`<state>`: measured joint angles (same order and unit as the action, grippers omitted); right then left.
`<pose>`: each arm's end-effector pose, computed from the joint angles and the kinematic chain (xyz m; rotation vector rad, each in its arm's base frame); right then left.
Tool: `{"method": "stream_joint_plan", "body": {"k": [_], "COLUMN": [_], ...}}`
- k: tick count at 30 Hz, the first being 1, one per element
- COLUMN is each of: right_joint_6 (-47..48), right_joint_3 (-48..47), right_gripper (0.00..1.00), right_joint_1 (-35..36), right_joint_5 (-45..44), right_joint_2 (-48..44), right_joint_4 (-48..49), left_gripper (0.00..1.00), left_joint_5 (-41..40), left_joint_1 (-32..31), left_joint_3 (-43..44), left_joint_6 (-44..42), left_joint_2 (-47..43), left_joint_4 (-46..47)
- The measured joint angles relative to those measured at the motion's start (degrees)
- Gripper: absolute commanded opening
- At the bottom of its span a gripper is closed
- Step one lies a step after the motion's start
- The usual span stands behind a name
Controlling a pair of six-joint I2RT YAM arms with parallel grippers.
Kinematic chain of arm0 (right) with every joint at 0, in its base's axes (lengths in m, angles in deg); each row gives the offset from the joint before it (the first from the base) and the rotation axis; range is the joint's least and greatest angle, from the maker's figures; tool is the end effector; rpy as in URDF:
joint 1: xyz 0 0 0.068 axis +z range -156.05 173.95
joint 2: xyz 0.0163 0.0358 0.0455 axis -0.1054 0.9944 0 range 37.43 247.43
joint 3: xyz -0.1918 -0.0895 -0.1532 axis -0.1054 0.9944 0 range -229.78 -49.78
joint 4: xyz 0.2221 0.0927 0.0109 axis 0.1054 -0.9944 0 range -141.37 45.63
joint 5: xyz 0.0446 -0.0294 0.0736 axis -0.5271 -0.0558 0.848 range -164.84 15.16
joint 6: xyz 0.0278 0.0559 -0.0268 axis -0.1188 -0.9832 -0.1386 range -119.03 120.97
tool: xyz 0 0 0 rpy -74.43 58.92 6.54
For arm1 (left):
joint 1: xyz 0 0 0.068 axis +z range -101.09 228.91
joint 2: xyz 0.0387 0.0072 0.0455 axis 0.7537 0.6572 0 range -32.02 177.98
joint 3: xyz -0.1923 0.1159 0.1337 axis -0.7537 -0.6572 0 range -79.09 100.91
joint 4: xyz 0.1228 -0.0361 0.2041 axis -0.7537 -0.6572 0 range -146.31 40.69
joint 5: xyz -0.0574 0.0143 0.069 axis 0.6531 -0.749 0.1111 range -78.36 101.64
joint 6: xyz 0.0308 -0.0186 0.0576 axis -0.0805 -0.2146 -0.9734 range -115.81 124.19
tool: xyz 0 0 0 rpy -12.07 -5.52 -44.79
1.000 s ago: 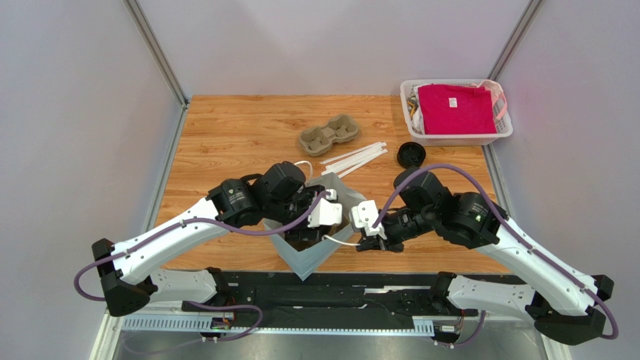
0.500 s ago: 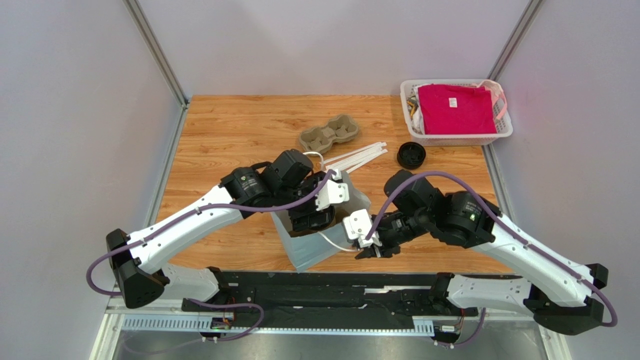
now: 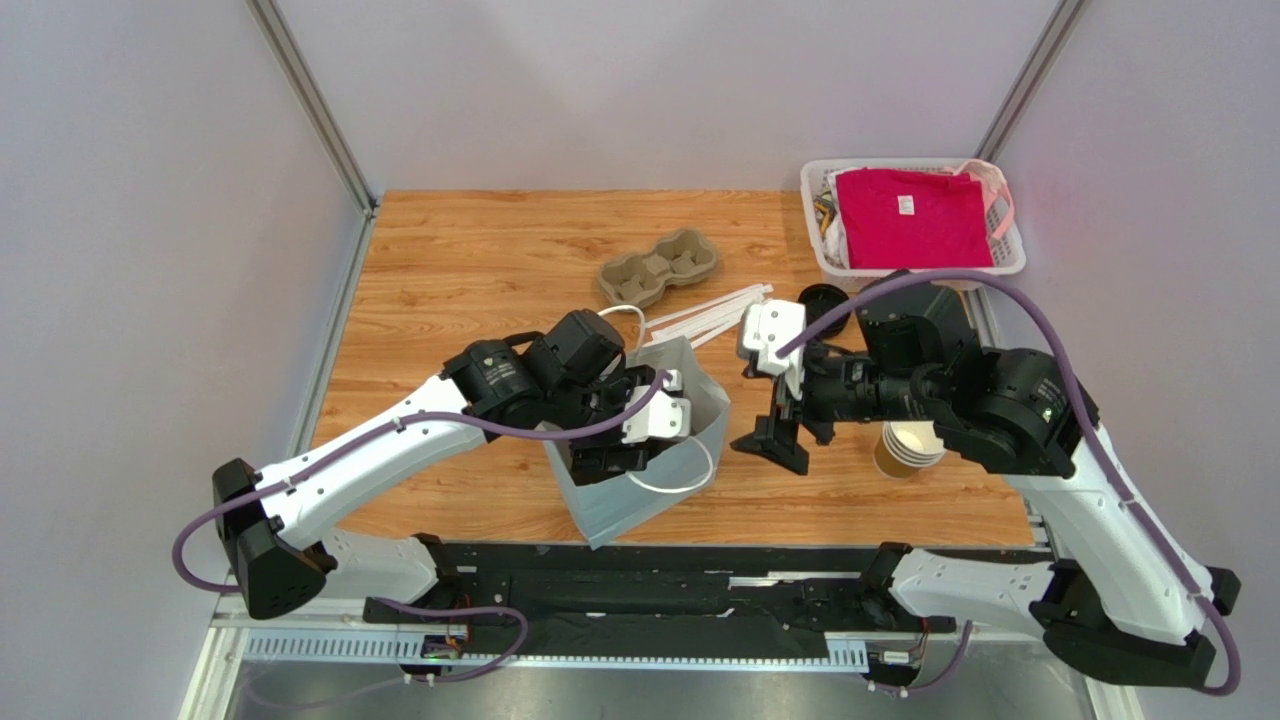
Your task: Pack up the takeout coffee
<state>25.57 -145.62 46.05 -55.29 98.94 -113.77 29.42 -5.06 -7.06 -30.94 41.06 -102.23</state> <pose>0.0794 0.1317 0.4383 -1.5241 1.6076 0.6418 0.1306 -0.2077 0.3088 1.8610 1.7076 -0.5235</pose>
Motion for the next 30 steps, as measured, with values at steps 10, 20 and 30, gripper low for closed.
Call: {"method": "stream_joint_plan", "body": {"k": [10, 20, 30], "right_joint_6": [-0.9, 14.3, 21.8], "right_joint_3": [-3.0, -5.5, -5.6], "right_gripper": [0.76, 0.76, 0.41], "right_joint_1": [-21.6, -16.4, -11.6], "right_joint_5": [10.6, 16.7, 17.5], "right_joint_2": [14.5, 23.0, 26.6], "right_joint_4": [1.7, 1.6, 3.1], "left_gripper": [0.00, 0.00, 0.00], "left_joint_5": [2.3, 3.0, 2.9], "left_joint_1": [-1.8, -3.1, -3.1], "left_joint_3": [-0.7, -1.1, -1.1], "left_joint_6": [-4.9, -8.4, -8.8], "left_joint_2": [-0.2, -0.2, 0.3], "left_joint_4": [-1.8, -3.5, -4.3]}}
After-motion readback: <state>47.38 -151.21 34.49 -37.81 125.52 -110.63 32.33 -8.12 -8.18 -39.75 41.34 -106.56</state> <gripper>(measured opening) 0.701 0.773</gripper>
